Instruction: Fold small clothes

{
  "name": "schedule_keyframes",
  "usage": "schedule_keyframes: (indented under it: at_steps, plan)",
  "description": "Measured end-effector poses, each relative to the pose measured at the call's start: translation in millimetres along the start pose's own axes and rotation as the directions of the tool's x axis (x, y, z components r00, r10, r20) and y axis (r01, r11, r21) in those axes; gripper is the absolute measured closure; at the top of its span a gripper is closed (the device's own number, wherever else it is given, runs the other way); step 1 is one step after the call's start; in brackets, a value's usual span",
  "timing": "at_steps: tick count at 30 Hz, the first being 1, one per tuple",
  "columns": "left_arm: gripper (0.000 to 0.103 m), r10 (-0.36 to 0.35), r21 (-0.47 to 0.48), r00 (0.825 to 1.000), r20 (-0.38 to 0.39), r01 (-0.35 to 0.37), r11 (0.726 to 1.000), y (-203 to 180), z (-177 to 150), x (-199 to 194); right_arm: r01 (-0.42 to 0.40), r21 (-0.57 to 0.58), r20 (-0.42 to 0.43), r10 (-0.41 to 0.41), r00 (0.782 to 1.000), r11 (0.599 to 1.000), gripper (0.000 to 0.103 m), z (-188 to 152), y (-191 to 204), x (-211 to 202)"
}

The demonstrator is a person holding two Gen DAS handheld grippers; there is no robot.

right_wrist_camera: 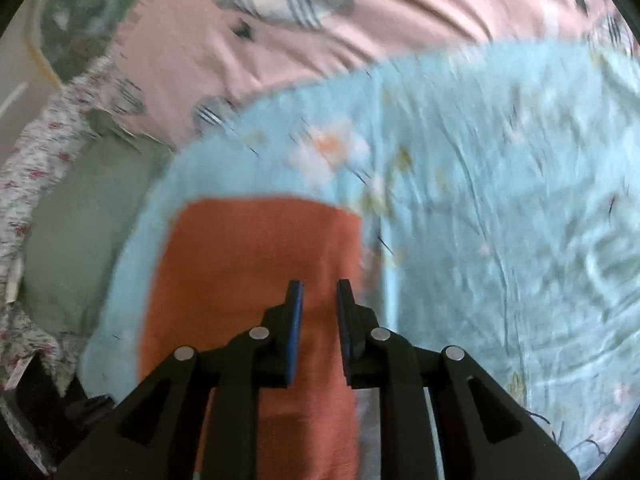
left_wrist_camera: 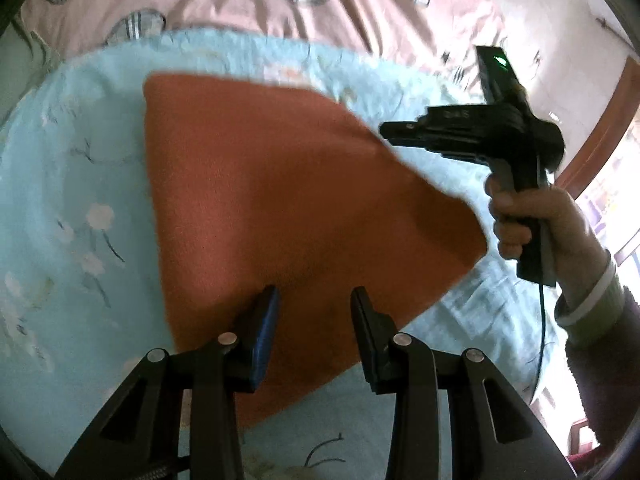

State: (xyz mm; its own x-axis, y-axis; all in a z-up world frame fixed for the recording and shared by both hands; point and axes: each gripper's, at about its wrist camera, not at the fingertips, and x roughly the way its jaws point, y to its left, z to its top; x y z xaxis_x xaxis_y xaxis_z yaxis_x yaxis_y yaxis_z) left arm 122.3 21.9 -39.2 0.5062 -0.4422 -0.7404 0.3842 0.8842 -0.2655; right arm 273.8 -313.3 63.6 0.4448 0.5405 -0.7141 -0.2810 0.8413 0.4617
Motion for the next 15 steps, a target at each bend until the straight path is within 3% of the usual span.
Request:
schedule_keyframes:
  at_steps: [4,7,8,10,11,13,15]
  plan:
    - [0.065,-0.01,-0.062,0.998,0.064,0.014,0.998,18,25,-15,-0.079,-0.015,-0.062,0.078,0.995,0.997,0.085,7,20,32]
    - [0.066,0.039,-0.127,0.994,0.103,-0.025,0.992,38,48,-10,-0.04,0.039,-0.112,0.044,0.993,0.998,0.085,5,10,72]
    - [0.066,0.041,-0.149,0.993,0.108,-0.024,0.989,45,54,-6,0.01,0.05,-0.132,-0.004,0.991,0.999,0.085,3,1,85]
    - [0.066,0.014,-0.18,0.997,0.076,0.0,0.984,61,66,13,0.048,0.09,-0.146,-0.034,0.989,0.995,0.095,-4,-22,100]
    - [0.075,0.028,-0.187,0.999,0.044,-0.02,0.982,67,69,26,0.033,0.129,-0.143,-0.014,0.99,0.991,0.103,-6,-30,100]
    - [0.097,0.076,-0.208,0.996,-0.036,-0.082,0.975,80,67,49,0.04,0.143,-0.141,-0.019,0.99,0.989,0.103,-5,-35,93]
    - [0.096,0.044,-0.224,0.999,-0.016,-0.046,0.974,88,65,49,0.069,0.098,-0.131,-0.056,0.99,0.993,0.103,-5,-26,85]
